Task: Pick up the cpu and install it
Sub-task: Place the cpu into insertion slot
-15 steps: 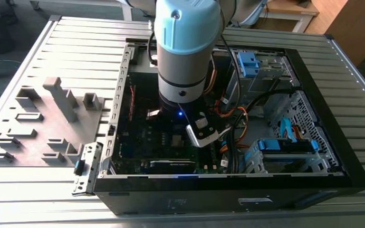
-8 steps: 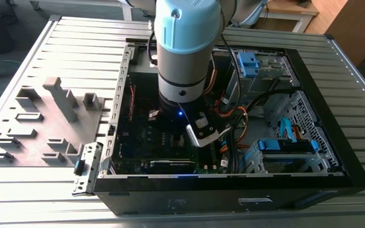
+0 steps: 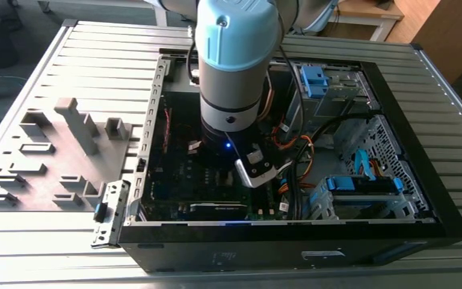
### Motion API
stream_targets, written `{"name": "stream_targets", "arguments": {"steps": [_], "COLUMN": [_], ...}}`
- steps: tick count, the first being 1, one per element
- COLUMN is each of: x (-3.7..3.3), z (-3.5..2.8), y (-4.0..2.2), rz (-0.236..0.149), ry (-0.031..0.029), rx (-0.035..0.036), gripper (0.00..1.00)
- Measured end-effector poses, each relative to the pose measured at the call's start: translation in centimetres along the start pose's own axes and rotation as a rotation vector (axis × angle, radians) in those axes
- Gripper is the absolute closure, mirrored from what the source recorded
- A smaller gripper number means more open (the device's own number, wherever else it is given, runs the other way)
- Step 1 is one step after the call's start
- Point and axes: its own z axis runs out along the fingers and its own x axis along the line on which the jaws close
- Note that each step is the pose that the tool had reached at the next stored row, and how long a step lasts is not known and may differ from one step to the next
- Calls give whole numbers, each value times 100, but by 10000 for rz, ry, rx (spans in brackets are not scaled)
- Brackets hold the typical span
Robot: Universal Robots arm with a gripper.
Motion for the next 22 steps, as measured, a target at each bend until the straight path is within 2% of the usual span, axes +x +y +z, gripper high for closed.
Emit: {"name": "stream_targets", "arguments": {"steps": [5, 22], "x": [2, 3], "z": [73, 106], "y": [-3, -5], "rz": [0, 0], "ry": [-2, 1], "rx": [0, 7], "gripper": [89, 89]}}
